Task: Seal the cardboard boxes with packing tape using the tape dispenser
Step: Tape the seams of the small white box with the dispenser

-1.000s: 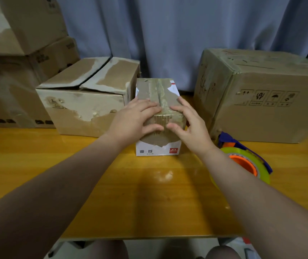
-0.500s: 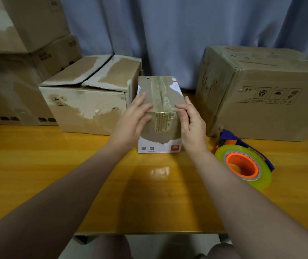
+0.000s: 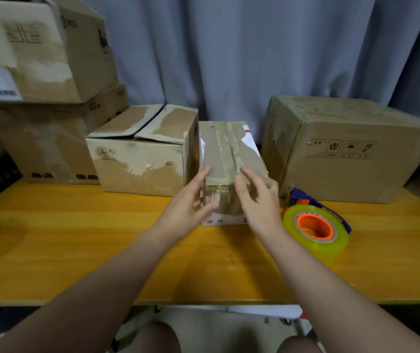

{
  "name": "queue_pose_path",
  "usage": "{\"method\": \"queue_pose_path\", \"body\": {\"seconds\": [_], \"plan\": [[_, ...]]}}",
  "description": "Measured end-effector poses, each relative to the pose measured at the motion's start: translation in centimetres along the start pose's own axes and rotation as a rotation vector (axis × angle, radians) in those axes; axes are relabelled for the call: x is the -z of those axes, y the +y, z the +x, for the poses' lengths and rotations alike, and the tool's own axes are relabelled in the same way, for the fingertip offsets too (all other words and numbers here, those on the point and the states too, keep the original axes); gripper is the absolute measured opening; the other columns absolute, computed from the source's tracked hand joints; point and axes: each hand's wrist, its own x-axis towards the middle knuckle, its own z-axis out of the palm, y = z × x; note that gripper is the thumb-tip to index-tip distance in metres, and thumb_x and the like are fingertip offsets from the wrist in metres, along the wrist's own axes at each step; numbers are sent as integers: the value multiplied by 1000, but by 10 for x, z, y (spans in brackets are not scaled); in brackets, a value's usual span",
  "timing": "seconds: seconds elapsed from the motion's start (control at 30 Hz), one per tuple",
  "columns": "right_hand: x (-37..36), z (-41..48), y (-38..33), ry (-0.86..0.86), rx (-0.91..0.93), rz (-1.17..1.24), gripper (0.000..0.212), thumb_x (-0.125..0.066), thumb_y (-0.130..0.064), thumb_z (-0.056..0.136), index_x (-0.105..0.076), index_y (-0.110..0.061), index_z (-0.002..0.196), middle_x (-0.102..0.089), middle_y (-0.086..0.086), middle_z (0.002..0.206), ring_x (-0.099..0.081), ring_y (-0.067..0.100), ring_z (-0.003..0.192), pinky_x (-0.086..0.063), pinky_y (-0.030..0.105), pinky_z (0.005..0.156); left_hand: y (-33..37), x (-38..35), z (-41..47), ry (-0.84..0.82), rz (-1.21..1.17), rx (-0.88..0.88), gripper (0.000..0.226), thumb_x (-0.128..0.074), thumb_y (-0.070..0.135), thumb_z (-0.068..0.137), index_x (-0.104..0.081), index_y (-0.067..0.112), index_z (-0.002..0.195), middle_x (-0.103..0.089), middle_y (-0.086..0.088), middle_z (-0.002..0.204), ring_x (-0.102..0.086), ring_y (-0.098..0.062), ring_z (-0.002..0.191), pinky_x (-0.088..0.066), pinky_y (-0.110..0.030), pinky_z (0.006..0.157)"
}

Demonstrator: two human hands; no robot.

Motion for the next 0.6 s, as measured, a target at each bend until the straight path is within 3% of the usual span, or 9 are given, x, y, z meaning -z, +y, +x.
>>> {"method": "queue_pose_path", "body": {"seconds": [0.07, 0.13, 0.2, 0.23, 0.3, 0.37, 0.47, 0.53, 0.6], "plan": [[4, -13, -7, 138, -99, 78, 36, -55, -58, 86, -60, -36, 115, -33, 1, 127, -33, 12, 113, -34, 28, 101, 17, -5, -14, 106, 129, -77, 45, -50, 36, 96, -36, 40, 139, -56, 8, 129, -56, -7, 113, -51, -26, 88], [9, -21, -10, 260, -181, 122, 29, -65, -54, 82, -61, -34, 102, -37, 3, 124, -36, 14, 108, -37, 37, 102, 31, -9, -26, 242, 277, -141, 41, -39, 45, 95, -54, 31, 131, -69, 5, 109, -65, -12, 94, -53, -31, 75], [14, -28, -10, 281, -217, 171, 28, -69, -41, 82, -53, -34, 104, -37, 2, 123, -42, 18, 109, -39, 42, 101, 39, -6, -27, 297, 362, -161, 40, -42, 45, 95, -60, 27, 126, -72, 4, 99, -67, -14, 84, -54, -33, 70], [17, -31, -8, 275, -204, 206, 32, -68, -35, 83, -48, -34, 109, -36, 1, 124, -43, 19, 111, -40, 41, 100, 41, -1, -22, 294, 371, -140, 38, -44, 44, 97, -58, 26, 128, -71, 3, 101, -66, -14, 86, -54, -35, 73], [20, -40, -4, 266, -150, 300, 45, -65, -27, 86, -39, -34, 122, -34, 0, 130, -43, 19, 118, -41, 37, 100, 41, 11, -6, 268, 330, -33, 45, -47, 41, 97, -46, 22, 138, -61, -2, 124, -59, -17, 110, -49, -36, 94], [23, -49, 1, 249, -120, 385, 67, -62, -33, 82, -28, -36, 140, -29, -1, 143, -38, 17, 130, -37, 39, 107, 43, 25, 10, 270, 253, 86, 62, -49, 43, 96, -28, 16, 148, -34, -7, 149, -33, -22, 137, -29, -36, 111], [34, -58, 12, 155, -206, 589, 91, -61, -38, 81, 0, -47, 149, -19, -8, 157, -33, 16, 138, -32, 44, 113, 53, 35, 21, 220, 53, 140, 78, -49, 50, 93, -7, 21, 152, -10, -1, 159, -11, -18, 145, -17, -37, 117], [44, -63, 10, 141, -278, 671, 89, -57, -30, 93, 11, -45, 148, -20, -7, 157, -34, 17, 137, -31, 44, 114, 64, 38, 22, 236, -77, 89, 73, -51, 48, 93, -14, 23, 151, -23, 3, 154, -22, -11, 140, -25, -31, 113], [50, -67, 3, 189, -369, 663, 79, -49, -28, 100, 11, -37, 151, -32, -5, 151, -40, 20, 132, -35, 45, 110, 76, 36, 20, 316, -66, 14, 57, -54, 44, 93, -37, 20, 143, -47, 3, 134, -42, -11, 127, -37, -27, 103]]}}
